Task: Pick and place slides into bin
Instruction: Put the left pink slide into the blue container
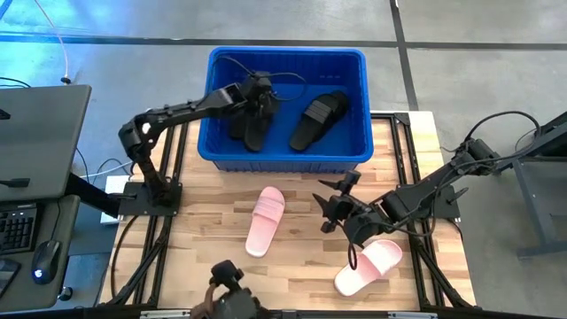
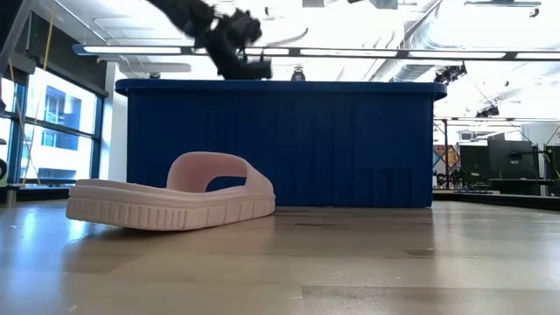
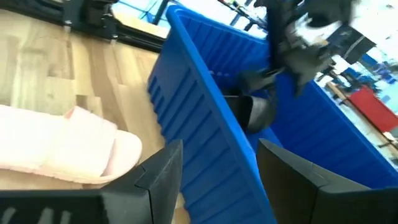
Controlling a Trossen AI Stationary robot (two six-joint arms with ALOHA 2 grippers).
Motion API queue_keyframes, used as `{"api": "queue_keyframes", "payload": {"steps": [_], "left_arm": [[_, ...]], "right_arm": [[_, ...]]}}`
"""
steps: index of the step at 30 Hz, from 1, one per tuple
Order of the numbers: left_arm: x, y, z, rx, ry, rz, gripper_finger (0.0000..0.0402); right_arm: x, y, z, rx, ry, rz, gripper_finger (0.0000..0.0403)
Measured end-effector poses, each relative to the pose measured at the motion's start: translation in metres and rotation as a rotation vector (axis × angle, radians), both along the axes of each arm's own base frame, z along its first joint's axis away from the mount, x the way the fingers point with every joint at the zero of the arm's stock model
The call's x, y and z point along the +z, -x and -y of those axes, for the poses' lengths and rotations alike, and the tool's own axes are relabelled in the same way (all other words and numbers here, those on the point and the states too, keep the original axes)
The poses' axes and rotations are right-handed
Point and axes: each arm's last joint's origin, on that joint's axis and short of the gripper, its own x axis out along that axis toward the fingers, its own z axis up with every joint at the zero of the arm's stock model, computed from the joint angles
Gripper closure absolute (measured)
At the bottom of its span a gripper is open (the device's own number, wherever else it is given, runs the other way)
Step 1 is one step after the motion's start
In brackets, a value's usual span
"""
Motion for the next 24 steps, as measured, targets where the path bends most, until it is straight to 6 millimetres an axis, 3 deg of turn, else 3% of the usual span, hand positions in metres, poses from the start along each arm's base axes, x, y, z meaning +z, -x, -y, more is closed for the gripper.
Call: {"api": "queue_keyframes", "payload": {"steps": [8, 12, 16, 19, 24], "left_arm": [[0.087, -0.017, 0.065, -0.034, 0.093, -0.018, 0.0199], [0.110, -0.019, 0.107, -0.097, 0.161, -0.060, 0.0212], [0.109, -0.017, 0.155, -0.179, 0.269, -0.191, 0.0224], [0.098, -0.016, 0.191, -0.243, 0.381, -0.304, 0.0231], [0.070, -0.024, 0.254, -0.306, 0.370, -0.358, 0.0239]], "right_arm": [[0.000, 0.000, -0.001, 0.001, -0.027, 0.009, 0.0206], [-0.003, 0.002, -0.001, 0.018, -0.049, -0.014, 0.0206], [-0.006, 0.004, -0.001, 0.020, -0.064, -0.036, 0.0206], [-0.007, 0.006, -0.003, 0.031, -0.058, -0.052, 0.0206], [-0.008, 0.011, -0.014, 0.084, -0.131, -0.047, 0.0206]]}}
